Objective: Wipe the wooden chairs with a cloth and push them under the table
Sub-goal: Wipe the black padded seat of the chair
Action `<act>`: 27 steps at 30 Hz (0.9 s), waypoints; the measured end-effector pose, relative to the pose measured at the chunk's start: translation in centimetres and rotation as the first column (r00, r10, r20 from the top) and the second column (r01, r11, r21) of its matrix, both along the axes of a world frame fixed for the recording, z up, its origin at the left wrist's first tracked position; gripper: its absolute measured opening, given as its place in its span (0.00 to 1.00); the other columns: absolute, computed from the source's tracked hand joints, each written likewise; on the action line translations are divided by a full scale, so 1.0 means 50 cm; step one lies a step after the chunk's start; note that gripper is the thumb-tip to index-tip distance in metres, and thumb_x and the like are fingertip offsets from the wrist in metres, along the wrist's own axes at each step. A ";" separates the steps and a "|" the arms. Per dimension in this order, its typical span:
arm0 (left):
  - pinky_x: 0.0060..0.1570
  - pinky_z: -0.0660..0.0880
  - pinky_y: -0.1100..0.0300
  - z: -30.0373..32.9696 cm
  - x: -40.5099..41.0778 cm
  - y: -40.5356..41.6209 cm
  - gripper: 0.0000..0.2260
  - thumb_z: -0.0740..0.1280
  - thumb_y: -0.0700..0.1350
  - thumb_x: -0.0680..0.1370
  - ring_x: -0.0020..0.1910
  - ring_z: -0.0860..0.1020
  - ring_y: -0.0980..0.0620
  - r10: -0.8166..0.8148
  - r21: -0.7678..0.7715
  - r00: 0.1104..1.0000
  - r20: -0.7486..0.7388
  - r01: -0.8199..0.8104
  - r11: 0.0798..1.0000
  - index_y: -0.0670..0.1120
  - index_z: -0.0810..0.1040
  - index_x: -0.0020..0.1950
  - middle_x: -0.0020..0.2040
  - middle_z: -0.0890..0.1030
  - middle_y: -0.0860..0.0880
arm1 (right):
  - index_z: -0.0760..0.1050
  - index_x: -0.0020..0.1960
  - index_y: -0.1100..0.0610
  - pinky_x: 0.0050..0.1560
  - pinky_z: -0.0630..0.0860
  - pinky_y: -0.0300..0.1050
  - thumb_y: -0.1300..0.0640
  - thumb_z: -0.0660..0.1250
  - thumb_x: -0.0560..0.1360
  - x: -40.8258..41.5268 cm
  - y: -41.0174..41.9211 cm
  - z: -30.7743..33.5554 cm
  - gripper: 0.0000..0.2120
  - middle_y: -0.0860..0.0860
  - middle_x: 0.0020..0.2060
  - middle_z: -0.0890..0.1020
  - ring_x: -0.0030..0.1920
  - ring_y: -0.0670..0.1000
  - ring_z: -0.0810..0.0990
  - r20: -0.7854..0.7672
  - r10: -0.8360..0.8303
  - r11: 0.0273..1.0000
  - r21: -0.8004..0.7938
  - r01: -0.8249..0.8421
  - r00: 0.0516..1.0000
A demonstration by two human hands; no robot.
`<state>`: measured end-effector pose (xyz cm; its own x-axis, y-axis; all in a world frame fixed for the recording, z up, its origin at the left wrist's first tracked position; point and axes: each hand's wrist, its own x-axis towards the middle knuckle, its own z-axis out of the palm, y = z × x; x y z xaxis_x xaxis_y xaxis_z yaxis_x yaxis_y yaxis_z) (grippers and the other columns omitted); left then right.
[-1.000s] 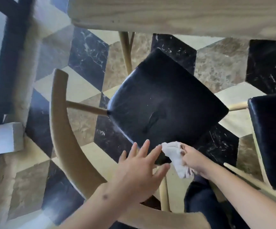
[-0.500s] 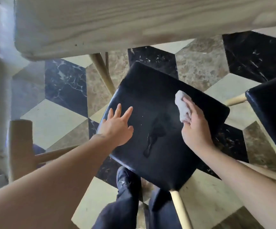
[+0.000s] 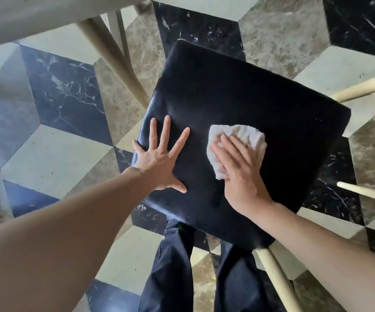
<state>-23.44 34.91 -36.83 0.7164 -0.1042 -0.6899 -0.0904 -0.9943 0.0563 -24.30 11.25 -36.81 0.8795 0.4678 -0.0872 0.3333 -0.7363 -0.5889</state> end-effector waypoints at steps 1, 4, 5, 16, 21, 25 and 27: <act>0.64 0.57 0.16 -0.003 -0.001 -0.001 0.73 0.75 0.76 0.53 0.79 0.31 0.33 -0.005 0.002 1.000 -0.007 0.005 1.000 0.63 0.21 0.75 0.77 0.23 0.45 | 0.71 0.73 0.59 0.73 0.61 0.67 0.69 0.59 0.72 -0.021 0.002 0.000 0.30 0.57 0.74 0.70 0.76 0.58 0.64 -0.011 0.094 0.995 -0.011 -0.094 0.995; 0.64 0.56 0.16 -0.003 0.002 -0.005 0.73 0.76 0.76 0.53 0.79 0.30 0.33 -0.001 0.020 1.000 -0.022 0.001 1.000 0.62 0.20 0.73 0.77 0.22 0.44 | 0.73 0.72 0.55 0.72 0.63 0.67 0.60 0.57 0.74 -0.073 -0.022 -0.005 0.27 0.55 0.74 0.70 0.76 0.59 0.65 -0.060 0.492 0.865 -0.079 -0.496 0.868; 0.65 0.56 0.17 -0.001 0.002 -0.007 0.73 0.75 0.77 0.53 0.79 0.30 0.33 -0.002 0.029 1.000 -0.024 0.003 1.000 0.62 0.19 0.73 0.77 0.22 0.43 | 0.74 0.72 0.54 0.72 0.64 0.66 0.59 0.57 0.74 -0.080 -0.039 -0.007 0.27 0.54 0.74 0.71 0.76 0.58 0.66 -0.053 0.611 0.783 -0.106 -0.612 0.790; 0.67 0.58 0.19 0.018 0.005 -0.019 0.71 0.75 0.76 0.56 0.79 0.31 0.32 -0.008 0.061 1.000 -0.015 0.009 0.998 0.62 0.19 0.74 0.77 0.22 0.42 | 0.68 0.76 0.52 0.76 0.60 0.63 0.63 0.65 0.75 0.165 -0.143 -0.009 0.29 0.53 0.76 0.67 0.77 0.58 0.63 0.073 0.655 0.698 -0.441 -0.564 0.753; 0.68 0.58 0.21 0.029 0.008 -0.020 0.69 0.76 0.74 0.57 0.80 0.32 0.35 0.030 0.030 1.000 0.001 -0.030 0.999 0.63 0.24 0.76 0.79 0.25 0.45 | 0.60 0.79 0.49 0.73 0.27 0.59 0.57 0.66 0.74 0.180 0.002 0.004 0.34 0.52 0.80 0.59 0.80 0.59 0.54 0.099 -0.088 0.877 -0.465 0.124 0.991; 0.73 0.59 0.27 0.039 0.012 0.001 0.66 0.81 0.64 0.62 0.82 0.34 0.43 0.183 -0.086 0.982 0.041 -0.179 0.980 0.61 0.33 0.81 0.82 0.29 0.51 | 0.59 0.79 0.51 0.77 0.36 0.64 0.58 0.62 0.79 0.086 0.144 0.003 0.30 0.52 0.80 0.57 0.80 0.58 0.51 -0.029 -0.144 0.929 -0.349 0.125 0.989; 0.75 0.59 0.31 0.042 0.011 0.007 0.65 0.82 0.62 0.62 0.82 0.33 0.45 0.232 -0.105 0.971 0.052 -0.226 0.968 0.58 0.37 0.83 0.82 0.29 0.50 | 0.65 0.77 0.53 0.77 0.51 0.65 0.58 0.59 0.80 0.054 0.145 0.001 0.26 0.53 0.79 0.62 0.80 0.58 0.56 -0.057 0.110 0.951 -0.283 -0.122 0.992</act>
<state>-22.90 35.26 -34.75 0.7707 0.0028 -0.6372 0.1326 -0.9788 0.1561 -21.57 18.51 -36.76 0.8138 0.5166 -0.2661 0.4066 -0.8334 -0.3745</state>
